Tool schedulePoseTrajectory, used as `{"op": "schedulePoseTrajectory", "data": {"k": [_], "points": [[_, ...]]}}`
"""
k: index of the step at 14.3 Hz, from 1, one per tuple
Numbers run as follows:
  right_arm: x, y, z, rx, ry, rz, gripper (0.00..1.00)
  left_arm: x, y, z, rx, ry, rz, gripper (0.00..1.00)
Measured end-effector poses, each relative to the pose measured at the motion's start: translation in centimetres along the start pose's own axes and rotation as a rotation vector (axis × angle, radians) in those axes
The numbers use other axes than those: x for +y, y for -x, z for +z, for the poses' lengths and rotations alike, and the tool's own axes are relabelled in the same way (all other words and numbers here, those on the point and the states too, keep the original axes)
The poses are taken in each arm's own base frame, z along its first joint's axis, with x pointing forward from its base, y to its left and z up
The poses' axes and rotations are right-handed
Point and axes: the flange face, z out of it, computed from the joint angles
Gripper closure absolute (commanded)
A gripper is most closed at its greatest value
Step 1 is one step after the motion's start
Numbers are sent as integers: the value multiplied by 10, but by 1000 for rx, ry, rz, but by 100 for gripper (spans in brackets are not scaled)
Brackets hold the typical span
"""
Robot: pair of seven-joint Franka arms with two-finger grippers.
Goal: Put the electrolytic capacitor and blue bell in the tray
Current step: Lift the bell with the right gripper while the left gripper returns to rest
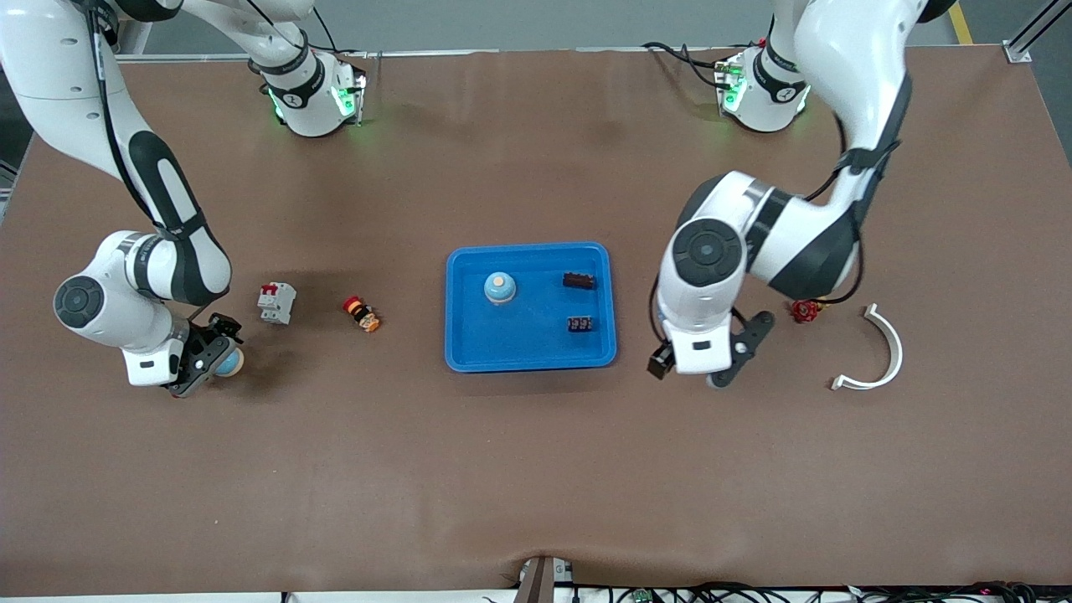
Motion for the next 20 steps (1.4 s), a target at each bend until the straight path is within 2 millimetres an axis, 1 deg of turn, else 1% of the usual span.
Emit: {"op": "schedulePoseTrajectory", "data": {"k": [3, 5, 9, 11, 13, 16, 18, 19, 20], "points": [[-1, 0, 1, 5, 9, 0, 0, -27, -31, -28, 5, -38, 72, 0], [-1, 0, 2, 7, 12, -1, 0, -41, -47, -42, 3, -42, 100, 0], [-3, 1, 7, 7, 13, -1, 0, -70, -82, -66, -57, -15, 157, 0], [-3, 1, 10, 8, 16, -1, 0, -89, -107, -77, -84, 7, 227, 0], [-3, 1, 14, 7, 16, -1, 0, -112, -125, -96, -87, 16, 299, 0], [-3, 2, 17, 5, 12, 0, 0, -144, -136, -138, -57, 32, 376, 0], [-3, 3, 17, 6, 14, 3, 1, -169, -138, -161, -47, 22, 455, 0], [-2, 3, 17, 6, 14, 3, 16, -182, -140, -170, -47, 16, 495, 0], [-2, 3, 17, 6, 14, 3, 29, -195, -142, -178, -58, 11, 533, 0]]}}
